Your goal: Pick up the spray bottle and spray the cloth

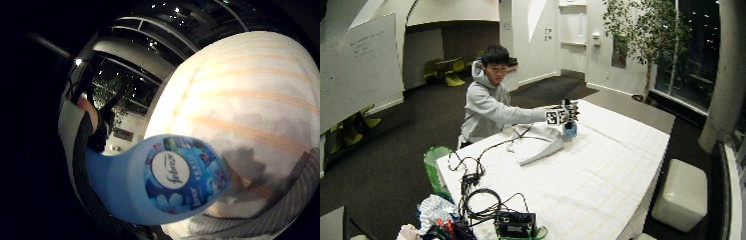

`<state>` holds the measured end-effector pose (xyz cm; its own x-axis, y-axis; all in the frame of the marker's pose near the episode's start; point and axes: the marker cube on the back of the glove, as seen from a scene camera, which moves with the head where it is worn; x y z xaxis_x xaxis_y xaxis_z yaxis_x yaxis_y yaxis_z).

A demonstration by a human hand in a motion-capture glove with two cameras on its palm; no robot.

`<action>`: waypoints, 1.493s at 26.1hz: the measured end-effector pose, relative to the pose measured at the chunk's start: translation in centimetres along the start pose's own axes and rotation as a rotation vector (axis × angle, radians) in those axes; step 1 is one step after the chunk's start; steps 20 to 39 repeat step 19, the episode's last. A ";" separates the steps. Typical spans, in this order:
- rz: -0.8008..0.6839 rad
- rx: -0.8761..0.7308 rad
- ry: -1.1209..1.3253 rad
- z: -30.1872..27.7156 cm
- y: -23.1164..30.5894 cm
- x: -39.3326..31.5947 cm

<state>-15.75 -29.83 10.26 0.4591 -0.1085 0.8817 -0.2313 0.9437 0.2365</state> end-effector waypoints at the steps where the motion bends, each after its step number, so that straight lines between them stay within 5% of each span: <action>1: 0.001 -0.024 0.019 -0.2 0.1 0.0; 8: -0.004 -0.166 0.112 -2.2 2.2 -0.3; 19: -0.007 -0.119 0.131 -7.9 4.7 -0.7; 39: -0.007 -0.119 0.131 -7.9 4.7 -0.7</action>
